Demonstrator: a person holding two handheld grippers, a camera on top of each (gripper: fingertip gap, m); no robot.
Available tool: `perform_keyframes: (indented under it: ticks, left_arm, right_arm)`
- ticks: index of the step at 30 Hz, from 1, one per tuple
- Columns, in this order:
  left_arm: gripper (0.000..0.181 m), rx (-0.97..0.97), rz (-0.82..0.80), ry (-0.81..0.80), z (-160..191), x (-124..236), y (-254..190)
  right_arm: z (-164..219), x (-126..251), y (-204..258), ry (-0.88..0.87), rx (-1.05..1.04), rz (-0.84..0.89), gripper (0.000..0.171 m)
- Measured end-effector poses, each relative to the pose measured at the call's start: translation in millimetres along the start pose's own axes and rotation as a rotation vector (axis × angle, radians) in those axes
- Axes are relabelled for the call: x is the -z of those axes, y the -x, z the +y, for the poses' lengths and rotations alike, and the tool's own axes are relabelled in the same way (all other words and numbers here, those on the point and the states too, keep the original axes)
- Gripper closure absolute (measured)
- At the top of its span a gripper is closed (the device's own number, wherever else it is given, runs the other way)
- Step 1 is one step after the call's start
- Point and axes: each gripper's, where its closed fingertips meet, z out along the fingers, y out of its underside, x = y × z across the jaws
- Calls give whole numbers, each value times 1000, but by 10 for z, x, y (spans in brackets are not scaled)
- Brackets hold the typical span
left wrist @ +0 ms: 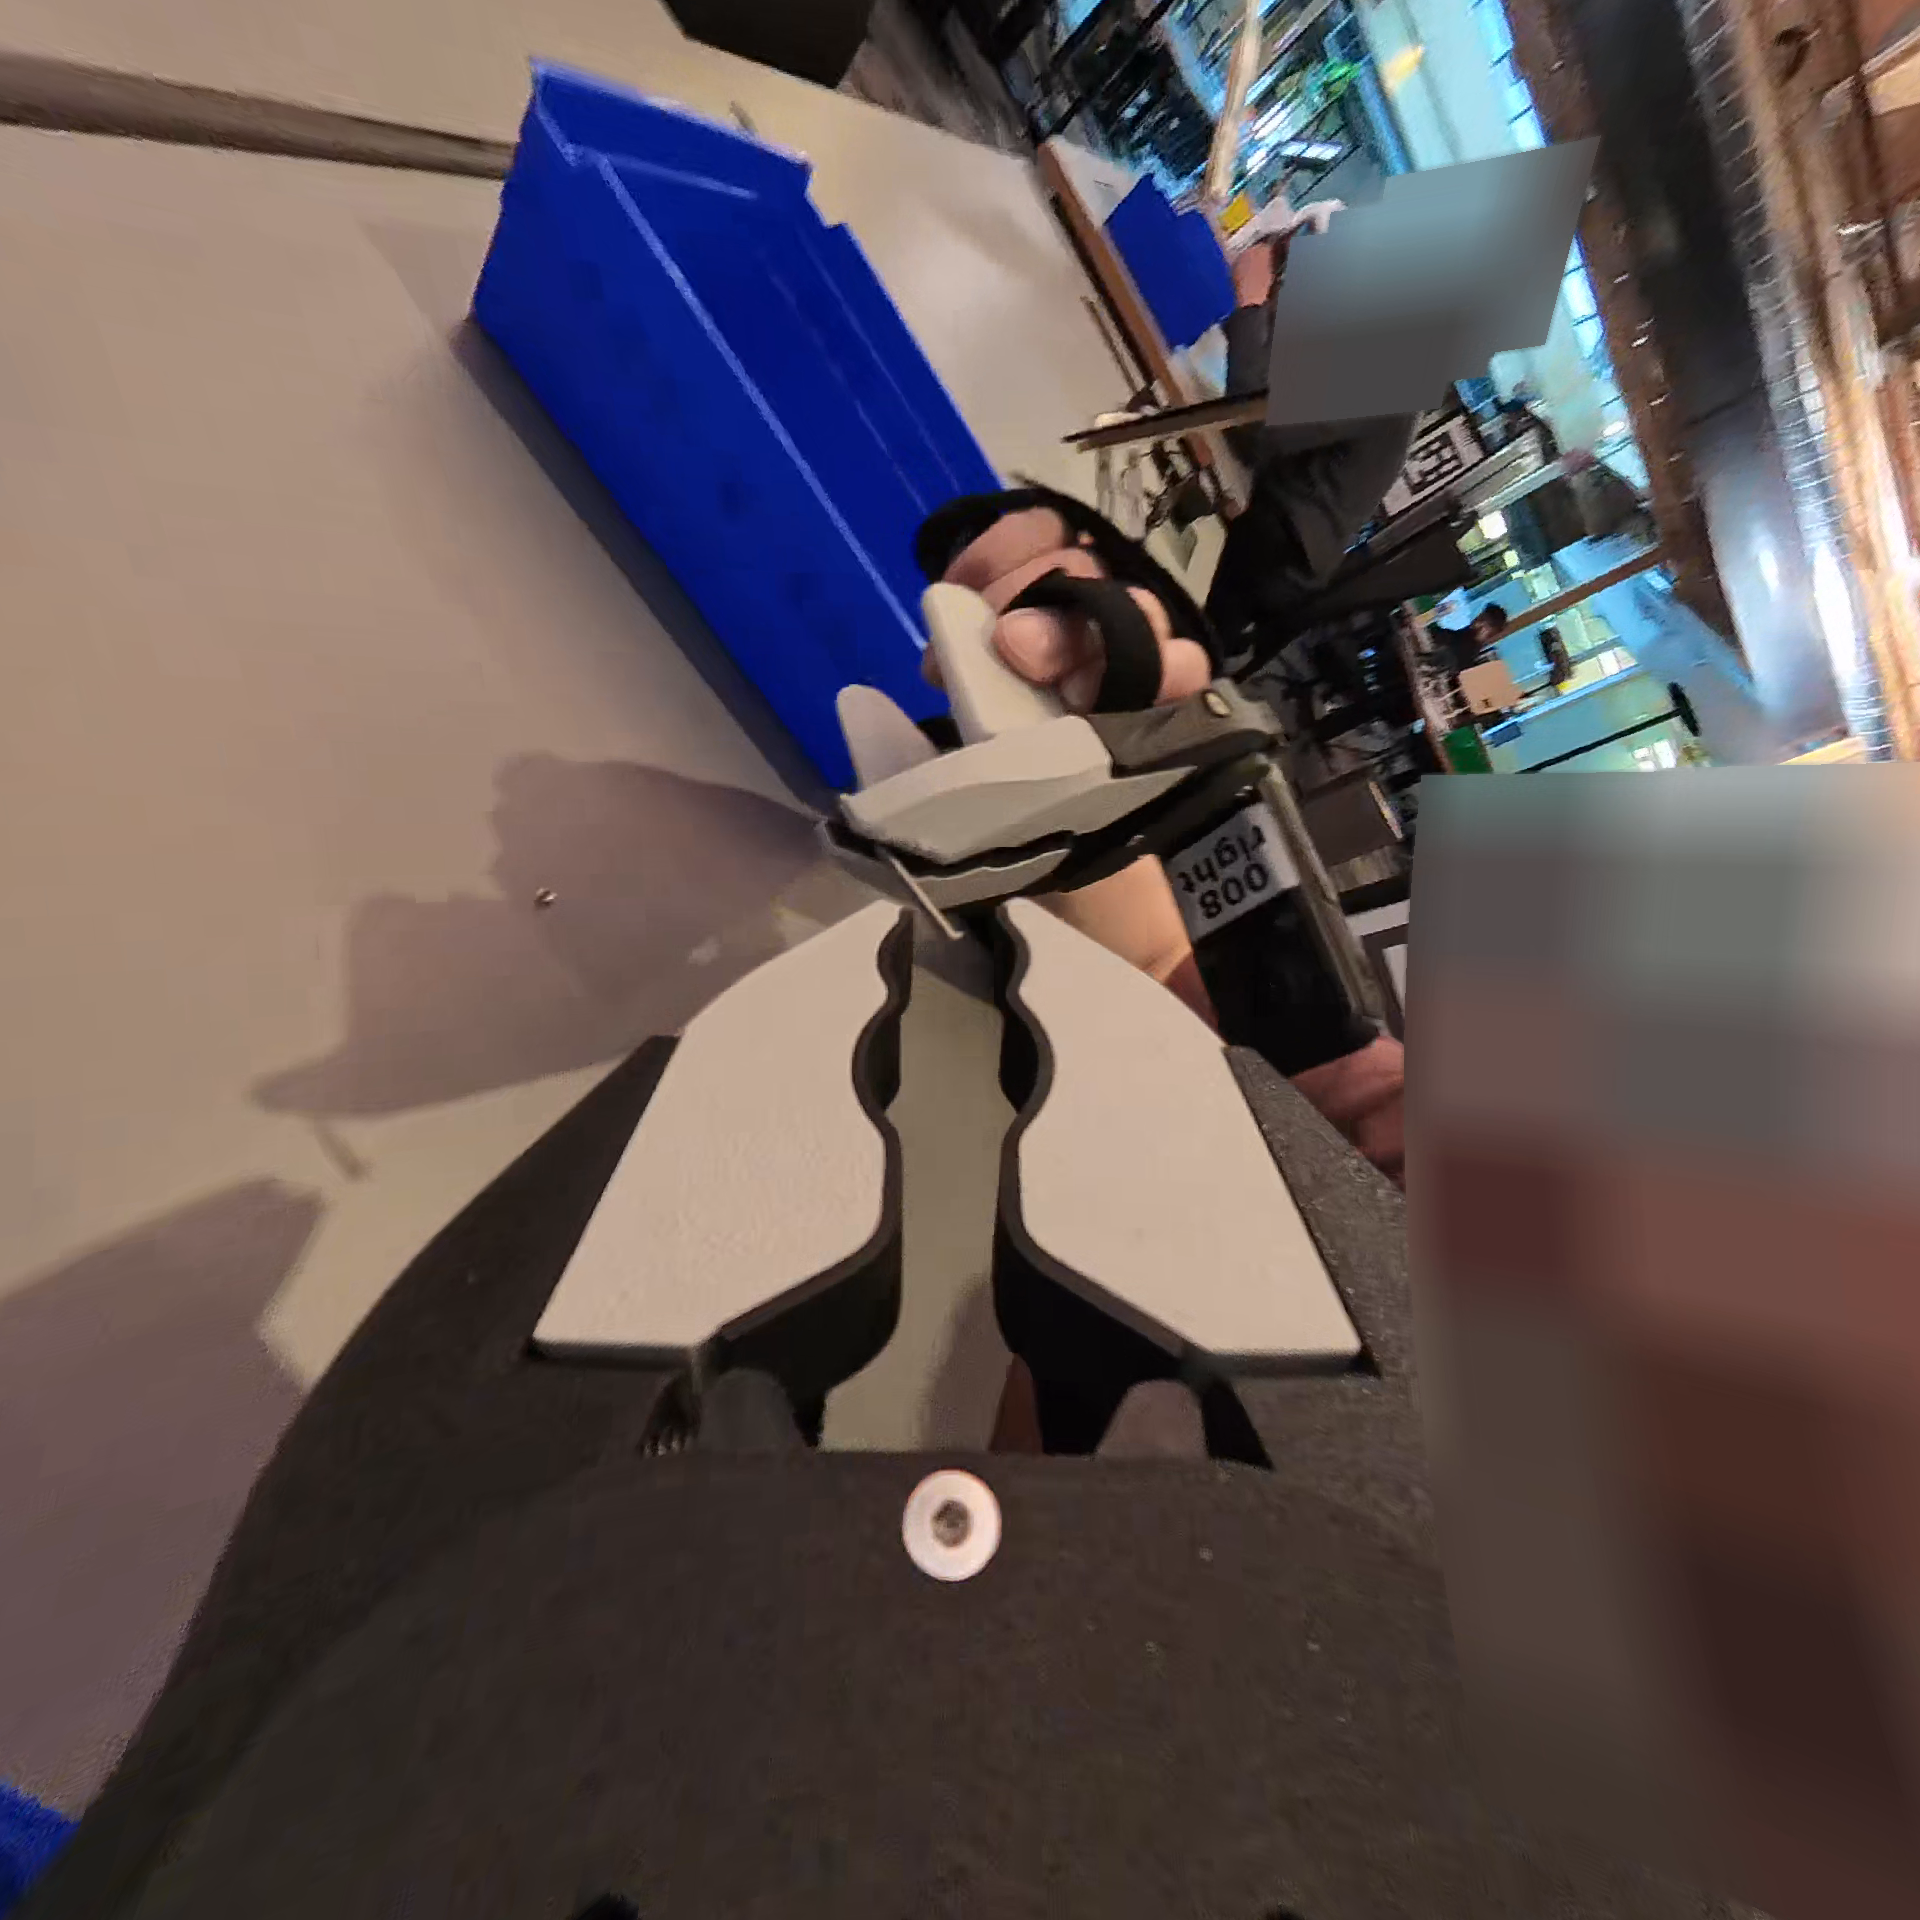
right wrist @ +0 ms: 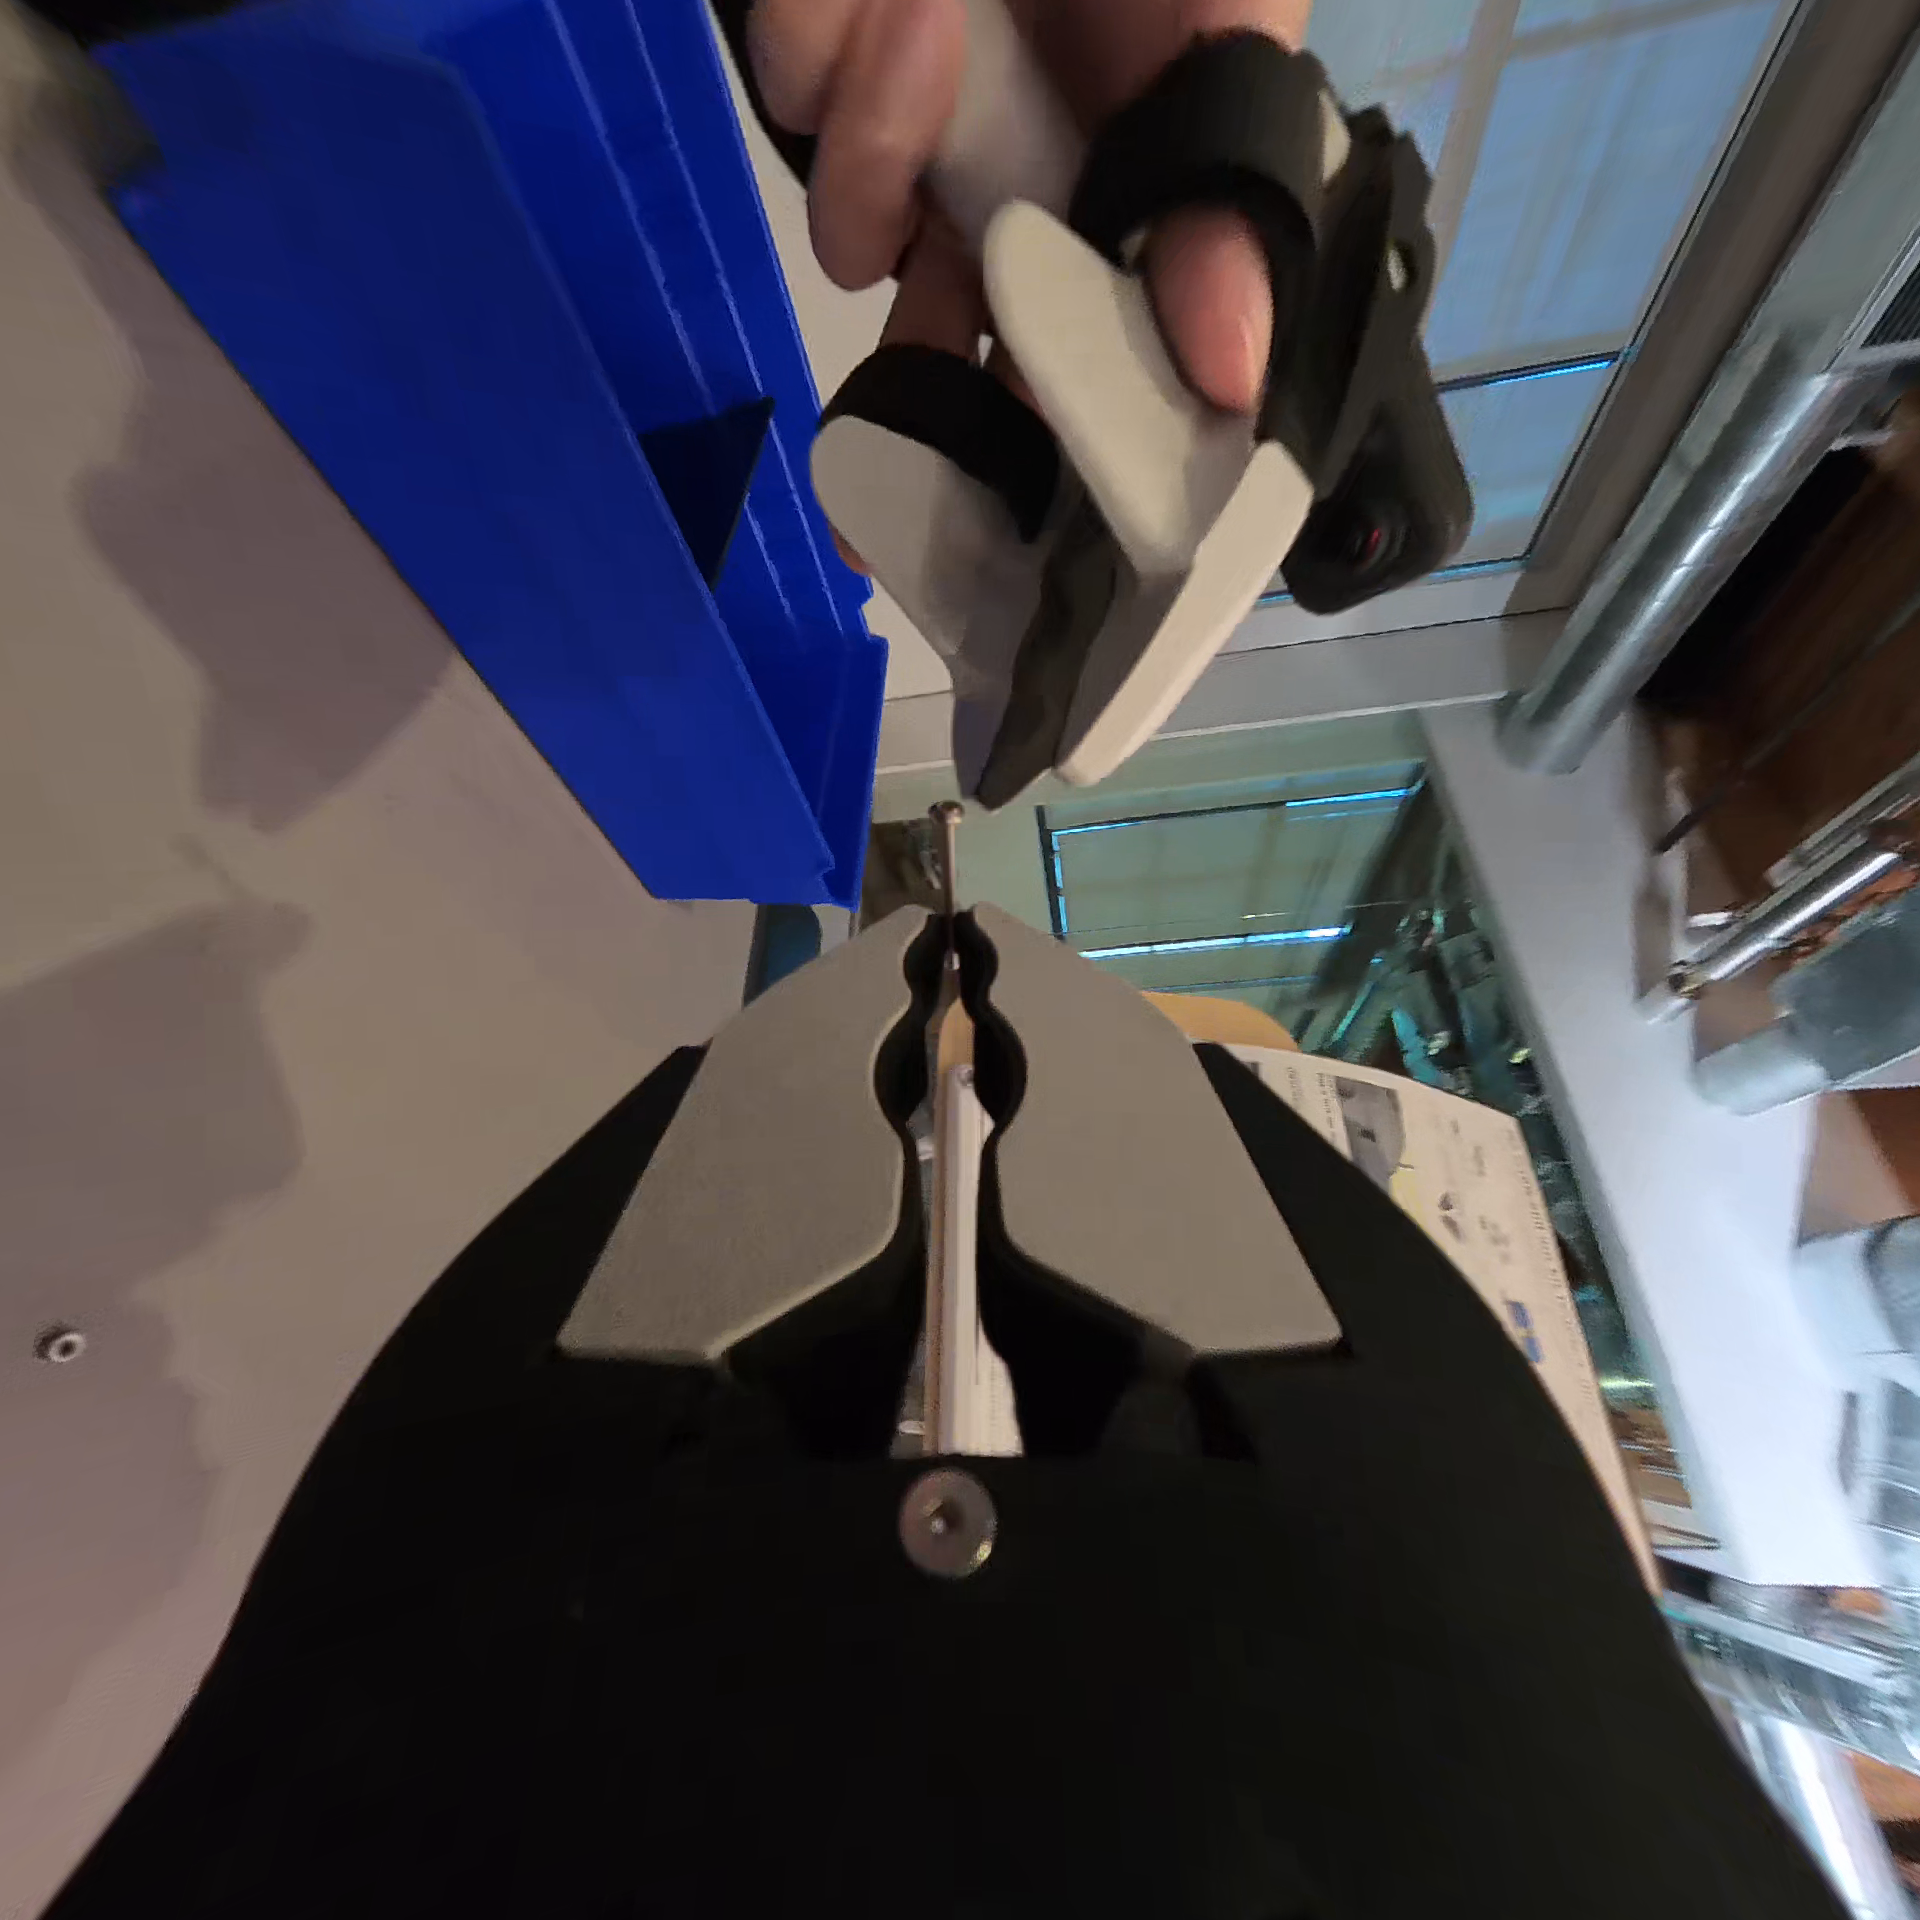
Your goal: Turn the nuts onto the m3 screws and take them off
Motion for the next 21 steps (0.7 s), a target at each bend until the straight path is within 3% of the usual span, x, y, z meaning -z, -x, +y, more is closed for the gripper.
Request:
perform_keyframes:
  ticks: [13,21]
  left_arm:
    - [160,127,13,87,89,-165,90]
    - [174,182,77,107,108,-198,64]
  right_arm:
    - [-6,10,-18,15,122,90,168]
    - [-10,29,-10,-4,125,102,168]
